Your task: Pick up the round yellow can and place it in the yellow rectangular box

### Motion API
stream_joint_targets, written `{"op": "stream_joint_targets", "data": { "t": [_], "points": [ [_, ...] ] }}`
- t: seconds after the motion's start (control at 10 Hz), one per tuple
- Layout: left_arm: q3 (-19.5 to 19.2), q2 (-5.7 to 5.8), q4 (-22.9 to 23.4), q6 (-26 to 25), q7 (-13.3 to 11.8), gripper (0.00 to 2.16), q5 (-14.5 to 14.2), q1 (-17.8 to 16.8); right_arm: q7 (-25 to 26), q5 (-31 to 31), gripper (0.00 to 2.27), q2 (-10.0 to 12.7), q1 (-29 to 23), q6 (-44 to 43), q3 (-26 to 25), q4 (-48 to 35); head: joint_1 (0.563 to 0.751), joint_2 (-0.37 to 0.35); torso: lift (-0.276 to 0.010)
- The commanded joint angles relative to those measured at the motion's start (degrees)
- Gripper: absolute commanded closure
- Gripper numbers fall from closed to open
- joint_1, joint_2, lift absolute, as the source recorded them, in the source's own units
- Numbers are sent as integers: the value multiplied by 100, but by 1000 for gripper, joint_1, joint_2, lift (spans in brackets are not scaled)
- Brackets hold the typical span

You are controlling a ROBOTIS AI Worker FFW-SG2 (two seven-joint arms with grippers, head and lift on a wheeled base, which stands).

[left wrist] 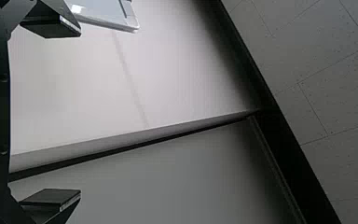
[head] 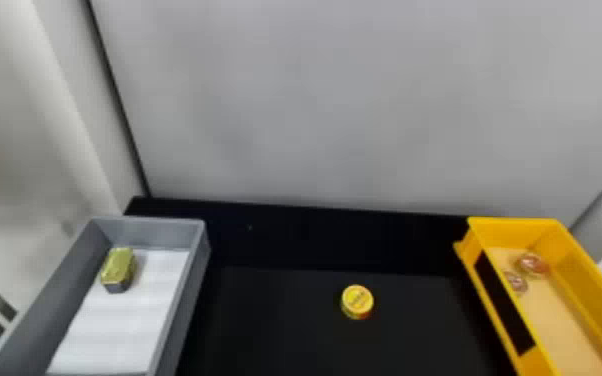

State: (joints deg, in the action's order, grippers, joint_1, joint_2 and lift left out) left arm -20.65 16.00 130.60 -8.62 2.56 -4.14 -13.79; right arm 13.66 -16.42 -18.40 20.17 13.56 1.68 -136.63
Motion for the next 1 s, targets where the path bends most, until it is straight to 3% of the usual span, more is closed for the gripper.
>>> {"op": "stream_joint_targets", "data": {
  "t": [0.0, 0.5, 0.6, 0.7, 0.8, 0.9],
  "points": [
    [-2, 9, 9, 0, 16, 87, 18, -1, 23, -2, 116, 3, 5, 7, -1, -4, 747, -80, -9],
    [60, 26, 9, -9, 51, 88, 18, 8, 137, 112, 119, 3, -4, 165, 34, 4, 747, -80, -9],
    [60, 35, 9, -27, 51, 87, 18, 8, 436, 543, 119, 11, 5, 596, 78, -4, 747, -80, -9],
    [60, 35, 9, -79, 69, 87, 1, 34, 902, 1422, 119, 90, 22, 1352, 34, -4, 747, -80, -9],
    [25, 44, 26, -150, 78, 87, -17, 60, 1350, 2319, 121, 257, 58, 2372, -107, -13, 747, -80, -9],
    [-10, 53, 79, -246, 78, 87, -52, 78, 1455, 2864, 116, 504, 163, 3436, -318, -13, 747, -80, -9]
  ]
}}
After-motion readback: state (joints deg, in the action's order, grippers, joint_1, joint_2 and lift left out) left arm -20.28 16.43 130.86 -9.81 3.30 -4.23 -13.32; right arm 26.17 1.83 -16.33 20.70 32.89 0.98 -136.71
